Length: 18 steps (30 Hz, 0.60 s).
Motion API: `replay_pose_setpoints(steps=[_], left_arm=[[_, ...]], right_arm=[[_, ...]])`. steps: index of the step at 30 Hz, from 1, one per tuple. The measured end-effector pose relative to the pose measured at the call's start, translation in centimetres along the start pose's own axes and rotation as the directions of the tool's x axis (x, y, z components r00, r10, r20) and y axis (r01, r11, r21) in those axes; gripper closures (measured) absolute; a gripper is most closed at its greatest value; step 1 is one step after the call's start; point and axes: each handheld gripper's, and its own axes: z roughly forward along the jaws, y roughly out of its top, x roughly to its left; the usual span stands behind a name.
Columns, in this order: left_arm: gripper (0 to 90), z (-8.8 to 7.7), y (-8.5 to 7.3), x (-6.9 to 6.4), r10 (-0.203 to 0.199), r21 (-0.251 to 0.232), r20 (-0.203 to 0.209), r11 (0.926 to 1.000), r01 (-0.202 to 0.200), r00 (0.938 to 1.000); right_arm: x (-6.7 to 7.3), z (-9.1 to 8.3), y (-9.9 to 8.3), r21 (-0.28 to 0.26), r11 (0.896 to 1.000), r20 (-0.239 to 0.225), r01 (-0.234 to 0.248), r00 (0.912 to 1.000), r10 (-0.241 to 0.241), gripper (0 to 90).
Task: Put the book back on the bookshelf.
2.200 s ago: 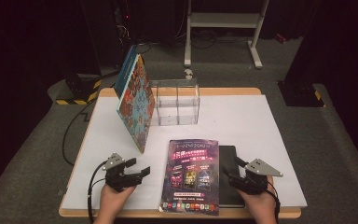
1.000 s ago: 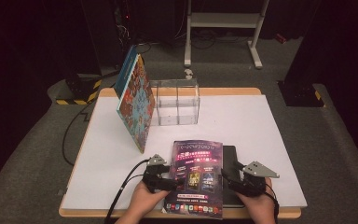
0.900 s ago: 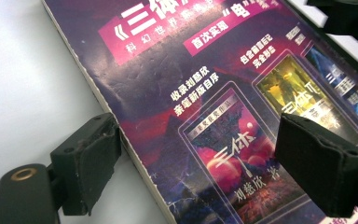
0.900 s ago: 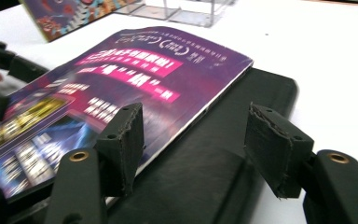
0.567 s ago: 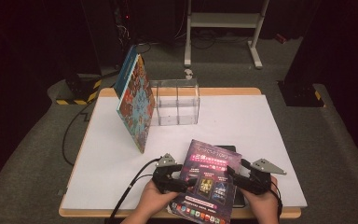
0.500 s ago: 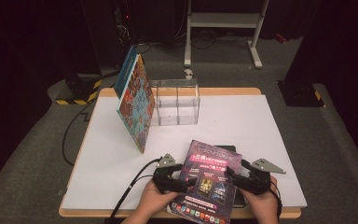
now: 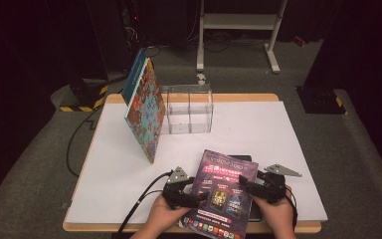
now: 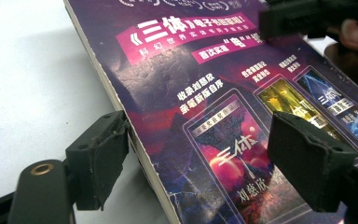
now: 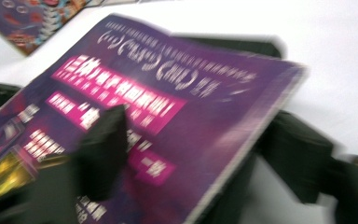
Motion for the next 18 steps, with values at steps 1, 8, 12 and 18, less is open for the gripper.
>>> replay_pose_setpoints(steps=[1,8,12,18], left_arm=[[20.6,0.0,0.0,0.0,0.0,0.0,-0.001,1.0,0.0,1.0],[18.7,0.7,0.6,0.3,-0.003,-0.023,-0.013,0.9997,0.003,0.9999],[16.4,1.2,1.2,0.5,0.011,-0.037,-0.041,0.9992,-0.012,0.9991],[11.2,1.6,1.0,1.1,-0.055,-0.045,-0.044,0.9976,0.053,0.9975]], right_arm=[[0.0,-0.1,0.3,-0.002,1.0,0.009,0.015,0.9998,-0.015,38.6],[-0.3,1.3,2.8,-0.003,0.997,0.05,0.081,0.9955,-0.08,56.1],[-0.6,2.3,3.7,-0.001,0.994,0.075,0.108,0.9913,-0.108,55.9],[-1.2,2.9,3.8,-0.001,0.995,0.099,0.099,0.9902,-0.098,43.0]])
